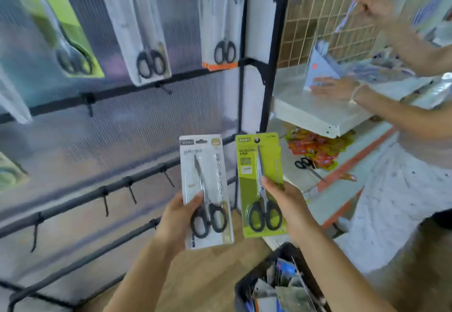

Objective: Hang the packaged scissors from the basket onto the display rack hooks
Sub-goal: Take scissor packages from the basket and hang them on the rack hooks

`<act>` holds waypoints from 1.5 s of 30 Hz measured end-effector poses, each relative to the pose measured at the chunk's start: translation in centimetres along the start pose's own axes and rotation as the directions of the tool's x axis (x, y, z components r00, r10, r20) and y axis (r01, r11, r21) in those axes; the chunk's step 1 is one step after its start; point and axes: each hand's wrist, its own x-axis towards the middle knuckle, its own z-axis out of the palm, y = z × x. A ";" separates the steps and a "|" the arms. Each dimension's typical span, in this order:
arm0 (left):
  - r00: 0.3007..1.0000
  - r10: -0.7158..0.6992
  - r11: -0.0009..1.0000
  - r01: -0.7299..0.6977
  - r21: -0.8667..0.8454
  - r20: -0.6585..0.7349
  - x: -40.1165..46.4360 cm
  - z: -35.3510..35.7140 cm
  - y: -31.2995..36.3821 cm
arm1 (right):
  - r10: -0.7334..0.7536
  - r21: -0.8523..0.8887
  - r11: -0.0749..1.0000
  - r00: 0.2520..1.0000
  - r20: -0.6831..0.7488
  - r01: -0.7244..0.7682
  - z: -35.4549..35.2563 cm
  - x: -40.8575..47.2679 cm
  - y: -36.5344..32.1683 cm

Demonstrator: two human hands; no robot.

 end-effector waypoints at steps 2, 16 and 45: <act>0.998 0.050 0.996 -0.053 -0.076 -0.045 -1.4 -1.9 2.9 | -0.051 0.002 0.999 0.998 0.048 0.051 2.4 -0.9 -3.3; 0.921 0.223 0.943 -0.287 -0.169 -0.318 -8.1 -9.5 10.1 | -0.254 0.059 0.967 0.921 0.294 0.248 14.0 -5.2 -14.1; 0.677 0.327 0.844 -0.523 -0.119 -0.659 -11.5 -15.4 15.5 | -0.423 0.179 0.905 0.785 0.452 0.385 23.0 -4.1 -23.9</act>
